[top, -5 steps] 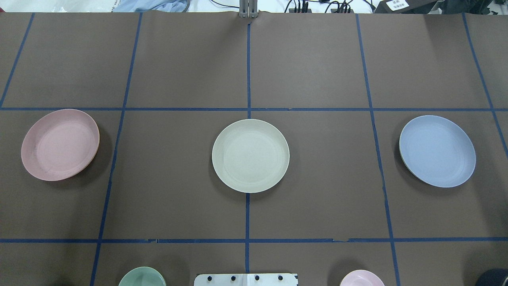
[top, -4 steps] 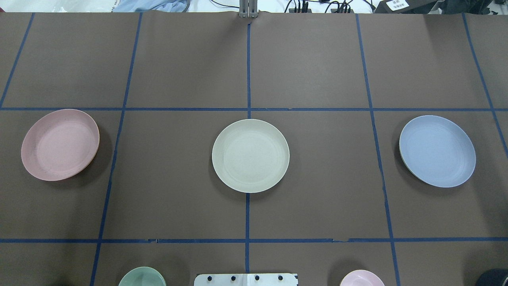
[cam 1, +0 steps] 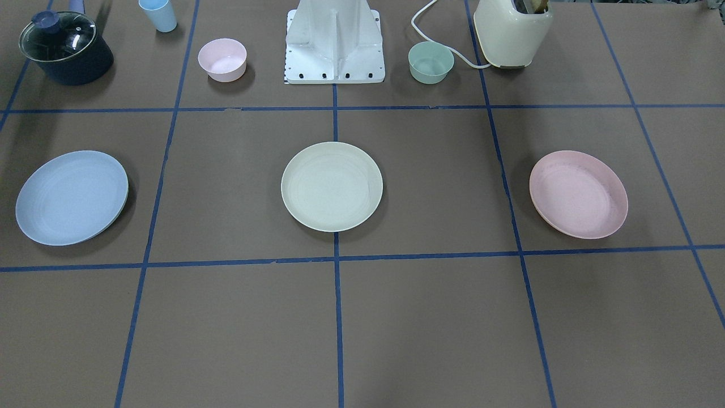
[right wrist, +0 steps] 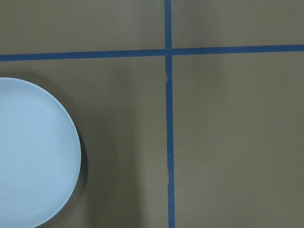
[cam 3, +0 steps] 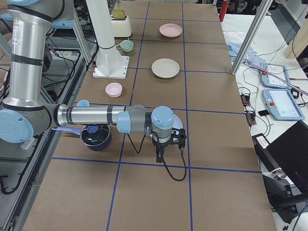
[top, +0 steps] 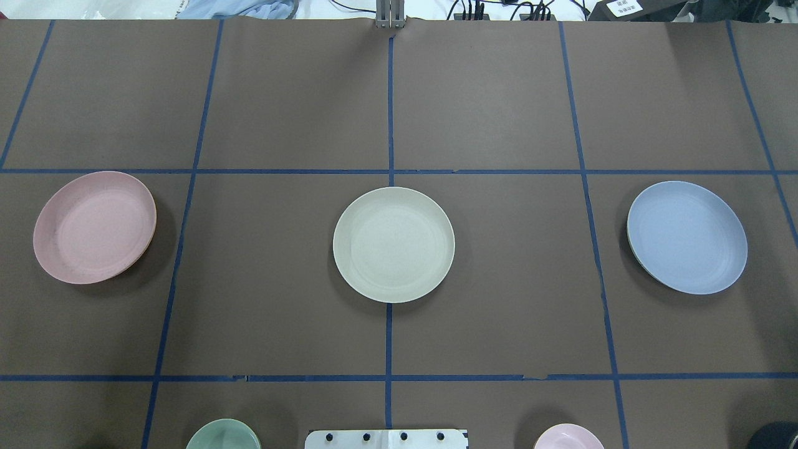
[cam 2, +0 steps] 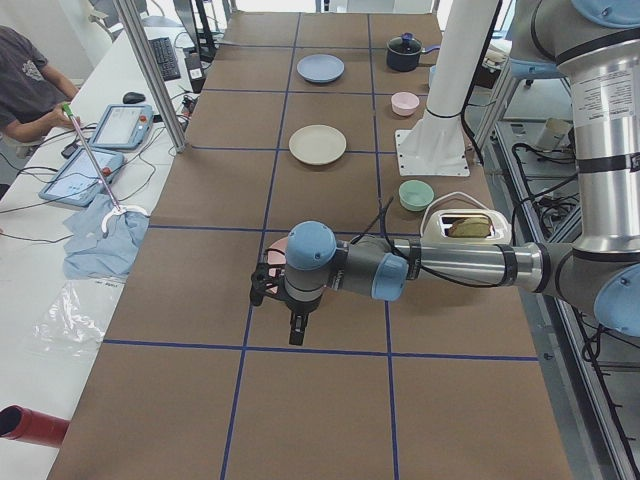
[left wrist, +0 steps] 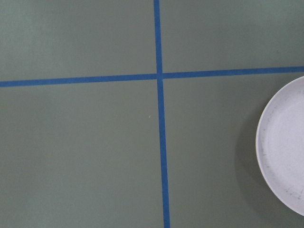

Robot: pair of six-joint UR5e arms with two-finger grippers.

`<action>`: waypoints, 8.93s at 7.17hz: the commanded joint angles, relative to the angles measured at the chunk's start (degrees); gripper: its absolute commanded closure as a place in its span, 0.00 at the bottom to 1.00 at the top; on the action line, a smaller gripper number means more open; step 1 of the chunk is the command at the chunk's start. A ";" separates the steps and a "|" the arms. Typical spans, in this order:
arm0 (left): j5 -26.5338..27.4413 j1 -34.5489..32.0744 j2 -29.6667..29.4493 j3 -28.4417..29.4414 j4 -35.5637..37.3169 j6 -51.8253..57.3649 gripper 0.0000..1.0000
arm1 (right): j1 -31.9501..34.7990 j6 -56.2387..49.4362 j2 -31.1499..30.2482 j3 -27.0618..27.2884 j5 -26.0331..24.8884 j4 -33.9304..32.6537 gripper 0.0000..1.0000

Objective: Stack three plates with pink and blue

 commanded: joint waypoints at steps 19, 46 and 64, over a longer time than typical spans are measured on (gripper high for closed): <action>3.62 27.56 -6.82 19.38 -36.34 -36.62 1.00 | -7.37 1.25 2.42 -6.80 1.89 9.98 0.00; 12.56 53.03 -37.92 11.79 -29.75 -89.25 1.00 | -16.44 33.82 9.00 -11.84 18.04 37.14 1.00; 6.60 35.38 -18.77 3.63 -29.48 -59.73 0.00 | -53.00 73.68 33.87 -8.47 -14.21 36.17 1.00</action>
